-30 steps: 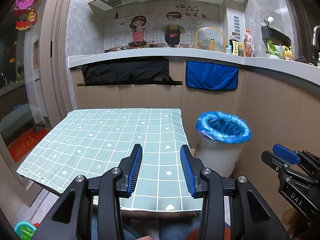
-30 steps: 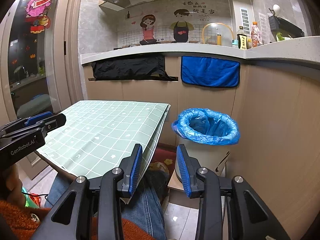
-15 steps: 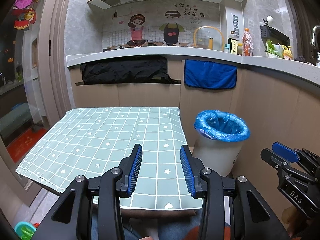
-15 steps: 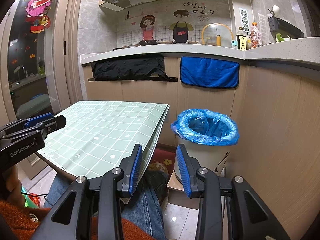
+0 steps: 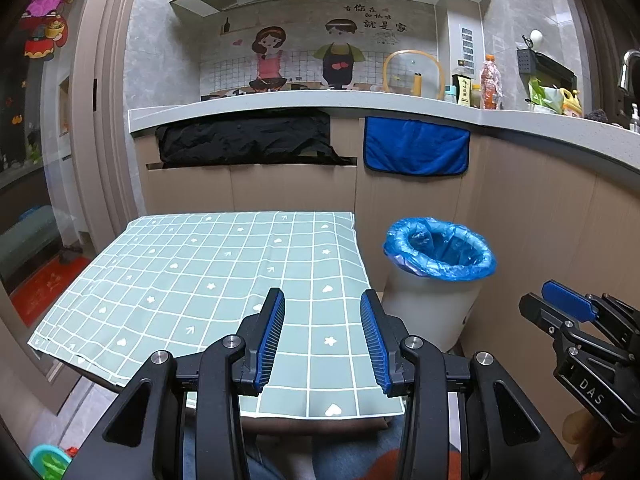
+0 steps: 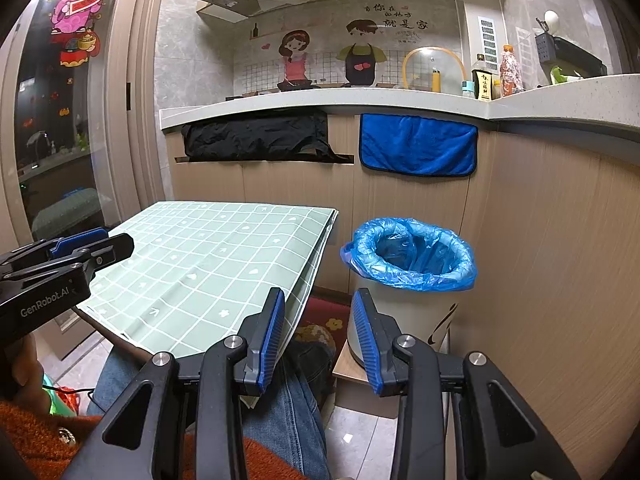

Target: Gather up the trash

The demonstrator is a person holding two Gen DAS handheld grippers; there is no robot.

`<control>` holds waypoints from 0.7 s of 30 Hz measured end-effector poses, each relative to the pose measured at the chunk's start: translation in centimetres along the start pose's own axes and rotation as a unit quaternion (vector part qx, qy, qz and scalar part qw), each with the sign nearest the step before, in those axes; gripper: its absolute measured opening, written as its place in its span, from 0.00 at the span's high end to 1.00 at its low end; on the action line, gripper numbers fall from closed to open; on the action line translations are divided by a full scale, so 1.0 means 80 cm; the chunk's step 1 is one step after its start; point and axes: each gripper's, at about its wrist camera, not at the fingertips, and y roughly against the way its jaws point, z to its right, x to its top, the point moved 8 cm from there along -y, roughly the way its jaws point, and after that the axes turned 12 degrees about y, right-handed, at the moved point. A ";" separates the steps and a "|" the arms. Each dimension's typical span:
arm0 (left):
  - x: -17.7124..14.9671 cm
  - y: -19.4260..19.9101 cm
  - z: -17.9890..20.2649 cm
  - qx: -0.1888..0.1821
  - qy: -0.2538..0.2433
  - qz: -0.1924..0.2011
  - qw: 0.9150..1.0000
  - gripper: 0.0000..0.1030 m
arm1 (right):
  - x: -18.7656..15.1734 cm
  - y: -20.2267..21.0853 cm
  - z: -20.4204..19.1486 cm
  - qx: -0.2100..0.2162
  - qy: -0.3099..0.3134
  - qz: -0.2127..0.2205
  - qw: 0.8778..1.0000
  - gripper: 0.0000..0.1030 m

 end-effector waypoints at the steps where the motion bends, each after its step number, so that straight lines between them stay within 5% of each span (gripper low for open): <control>1: 0.000 0.000 0.000 0.000 0.000 -0.001 1.000 0.61 | 0.000 0.000 0.001 0.000 0.001 0.000 1.000 0.68; 21: -0.004 -0.006 -0.003 -0.013 -0.005 -0.015 1.000 0.61 | 0.003 0.006 0.009 -0.014 -0.011 0.009 1.000 0.68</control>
